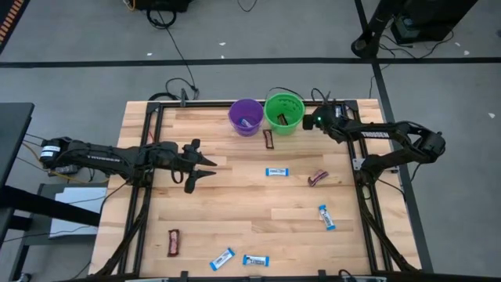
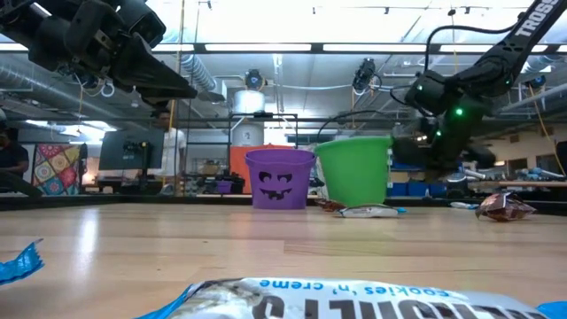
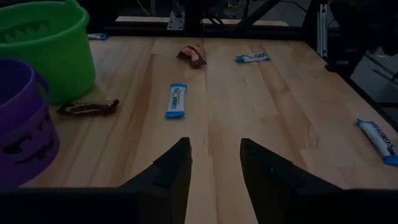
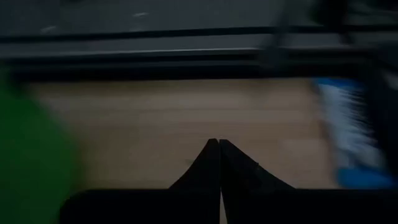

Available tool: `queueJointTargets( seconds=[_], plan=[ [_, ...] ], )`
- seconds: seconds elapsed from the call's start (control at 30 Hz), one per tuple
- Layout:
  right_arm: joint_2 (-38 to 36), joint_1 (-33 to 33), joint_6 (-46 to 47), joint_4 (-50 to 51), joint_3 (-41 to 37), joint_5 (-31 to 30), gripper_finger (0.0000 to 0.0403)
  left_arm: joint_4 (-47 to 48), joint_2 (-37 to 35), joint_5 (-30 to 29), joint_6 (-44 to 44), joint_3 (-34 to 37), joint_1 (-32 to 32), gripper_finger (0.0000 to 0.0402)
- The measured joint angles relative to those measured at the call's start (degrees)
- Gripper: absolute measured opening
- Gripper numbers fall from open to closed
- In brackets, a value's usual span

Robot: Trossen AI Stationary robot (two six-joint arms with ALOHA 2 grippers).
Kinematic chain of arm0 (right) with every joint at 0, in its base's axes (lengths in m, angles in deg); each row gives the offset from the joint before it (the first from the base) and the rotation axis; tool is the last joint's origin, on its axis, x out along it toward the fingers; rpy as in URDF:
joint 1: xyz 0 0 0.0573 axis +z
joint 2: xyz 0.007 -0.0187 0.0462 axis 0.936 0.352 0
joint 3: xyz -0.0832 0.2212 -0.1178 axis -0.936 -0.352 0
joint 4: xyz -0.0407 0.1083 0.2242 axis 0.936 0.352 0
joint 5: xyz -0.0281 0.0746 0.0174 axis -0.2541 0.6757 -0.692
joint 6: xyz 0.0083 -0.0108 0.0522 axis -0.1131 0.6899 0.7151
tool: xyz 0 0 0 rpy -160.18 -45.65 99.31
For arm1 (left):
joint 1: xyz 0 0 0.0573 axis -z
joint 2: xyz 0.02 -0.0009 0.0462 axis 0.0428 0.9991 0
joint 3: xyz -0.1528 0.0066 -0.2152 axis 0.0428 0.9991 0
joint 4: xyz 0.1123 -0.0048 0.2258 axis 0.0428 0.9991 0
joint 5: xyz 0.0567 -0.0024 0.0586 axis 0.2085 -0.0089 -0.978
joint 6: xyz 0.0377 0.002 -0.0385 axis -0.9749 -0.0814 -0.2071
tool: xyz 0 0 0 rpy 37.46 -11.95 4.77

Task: Sort candy by brand, put in halloween buckets
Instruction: Put the white chocolate bar into the purple bucket

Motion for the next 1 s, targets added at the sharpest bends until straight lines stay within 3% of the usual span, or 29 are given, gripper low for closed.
queueJointTargets(
  seconds=[0.1,0.2,0.4,0.8,1.0],
  plan=[
    [0.00,0.01,-8.65,-6.06,0.01,6.98,0.0005,0.02,0.00,-0.02,0.00,0.00,0.00,0.0142],
    [0.00,-0.01,-11.75,-8.20,0.04,6.38,0.0005,0.00,0.00,-0.02,0.00,0.00,0.00,0.0142],
    [0.00,-1.79,0.08,-0.26,0.04,-7.22,0.0005,-0.02,0.00,-0.04,0.07,0.00,-0.02,0.0142],
    [4.67,-2.96,22.76,3.24,5.06,-17.90,0.0002,-1.02,0.02,0.68,-1.46,-0.02,0.00,0.0142],
    [13.21,-2.94,27.00,13.20,12.87,-17.41,0.0002,0.31,0.04,1.80,-1.29,-0.02,0.00,0.0142]
  ],
)
